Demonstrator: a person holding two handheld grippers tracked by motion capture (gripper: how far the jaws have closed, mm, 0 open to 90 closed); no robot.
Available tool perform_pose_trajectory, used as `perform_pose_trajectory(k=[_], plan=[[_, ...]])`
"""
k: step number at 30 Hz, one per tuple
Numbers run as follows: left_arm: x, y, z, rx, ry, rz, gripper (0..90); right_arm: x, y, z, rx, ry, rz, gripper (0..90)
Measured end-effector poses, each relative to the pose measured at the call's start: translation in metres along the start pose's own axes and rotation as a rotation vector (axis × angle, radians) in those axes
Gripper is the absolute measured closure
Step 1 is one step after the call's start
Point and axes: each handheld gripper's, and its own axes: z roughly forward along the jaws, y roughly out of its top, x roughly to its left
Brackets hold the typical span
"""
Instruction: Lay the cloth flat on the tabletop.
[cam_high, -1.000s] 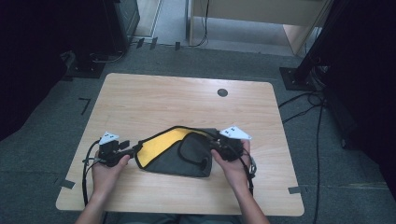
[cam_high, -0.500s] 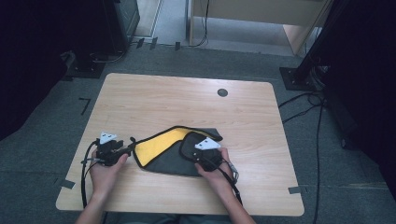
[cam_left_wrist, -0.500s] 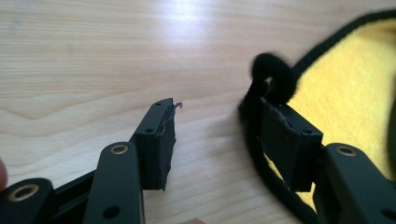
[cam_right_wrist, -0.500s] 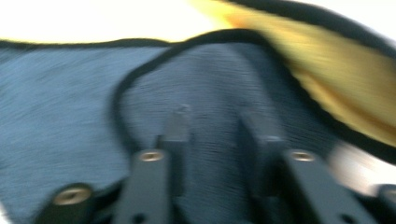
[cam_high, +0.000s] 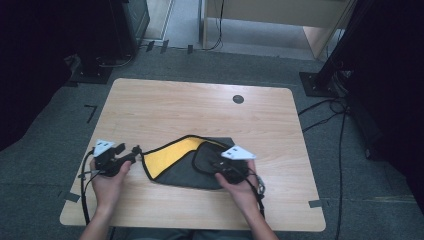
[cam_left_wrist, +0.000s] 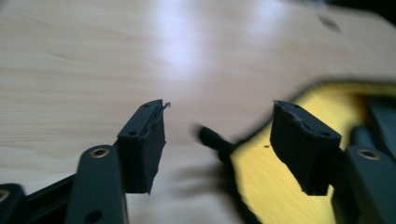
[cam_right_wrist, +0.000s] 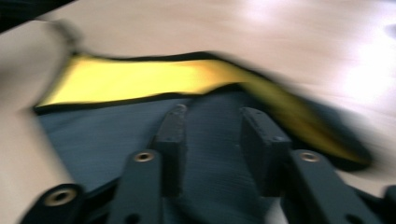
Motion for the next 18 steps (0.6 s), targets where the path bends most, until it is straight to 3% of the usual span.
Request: perform_pose_trajectory(k=[2, 4, 7, 10, 13, 16, 18], plan=[[-0.010, -0.007, 0.012, 0.058, 0.030, 0.055, 33.8, 0.020, -0.001, 0.021, 0.051, 0.016, -0.061, 53.0], [-0.013, -0.012, 0.022, 0.097, 0.047, 0.069, 35.3, 0.031, -0.005, 0.037, 0.109, 0.012, -0.094, 51.8], [-0.011, -0.016, 0.026, 0.125, 0.076, 0.077, 40.0, 0.036, -0.015, 0.056, 0.192, -0.075, -0.165, 55.8], [-0.009, -0.016, 0.025, 0.119, 0.090, 0.071, 44.0, 0.025, -0.016, 0.050, 0.168, -0.090, -0.115, 83.8], [-0.012, -0.018, 0.026, 0.114, 0.109, 0.100, 44.8, 0.005, -0.014, 0.036, 0.141, -0.091, -0.029, 87.5], [-0.015, -0.019, 0.027, 0.112, 0.131, 0.130, 44.5, -0.025, -0.014, 0.011, 0.079, -0.177, 0.046, 87.5], [-0.016, -0.020, 0.027, 0.112, 0.136, 0.141, 44.2, -0.054, -0.019, -0.012, 0.042, -0.275, 0.121, 87.5]])
